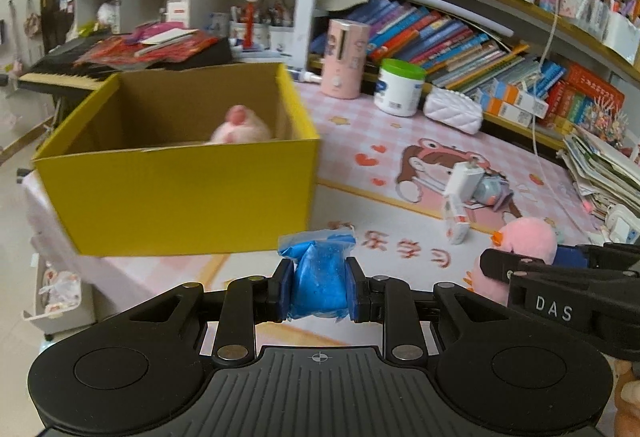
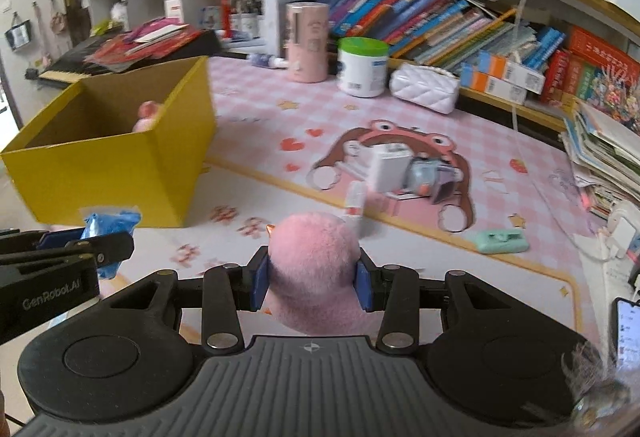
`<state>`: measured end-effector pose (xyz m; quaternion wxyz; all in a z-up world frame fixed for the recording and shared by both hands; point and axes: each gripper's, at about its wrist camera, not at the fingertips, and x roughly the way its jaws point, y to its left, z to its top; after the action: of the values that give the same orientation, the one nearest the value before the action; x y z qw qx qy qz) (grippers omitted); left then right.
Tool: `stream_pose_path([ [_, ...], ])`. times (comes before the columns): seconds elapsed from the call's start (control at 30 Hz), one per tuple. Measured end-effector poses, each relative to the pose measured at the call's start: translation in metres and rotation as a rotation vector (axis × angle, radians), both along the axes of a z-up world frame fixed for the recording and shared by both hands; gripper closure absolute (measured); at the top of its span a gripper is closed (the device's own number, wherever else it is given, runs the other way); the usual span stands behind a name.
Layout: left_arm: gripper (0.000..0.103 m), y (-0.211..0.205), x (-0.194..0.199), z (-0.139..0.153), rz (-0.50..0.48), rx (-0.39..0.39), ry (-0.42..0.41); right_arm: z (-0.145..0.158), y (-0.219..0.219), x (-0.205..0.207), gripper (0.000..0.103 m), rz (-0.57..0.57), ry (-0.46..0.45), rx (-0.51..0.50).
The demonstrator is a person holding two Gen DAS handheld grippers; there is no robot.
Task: Organize objects
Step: 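Lift the blue cloth and pink duck with both tools, then carry the cloth and duck over the yellow cardboard box with both tools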
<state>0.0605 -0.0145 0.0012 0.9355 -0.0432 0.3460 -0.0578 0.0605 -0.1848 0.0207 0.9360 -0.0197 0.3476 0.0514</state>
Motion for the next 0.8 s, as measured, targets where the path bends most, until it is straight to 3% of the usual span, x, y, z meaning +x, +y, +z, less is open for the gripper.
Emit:
stream_pose_path([
  [0.8,0.078,0.115,-0.071,0.015,0.128,0.029,-0.068,0.009,0.125,-0.057,0.064,0.156,-0.037,0.020],
])
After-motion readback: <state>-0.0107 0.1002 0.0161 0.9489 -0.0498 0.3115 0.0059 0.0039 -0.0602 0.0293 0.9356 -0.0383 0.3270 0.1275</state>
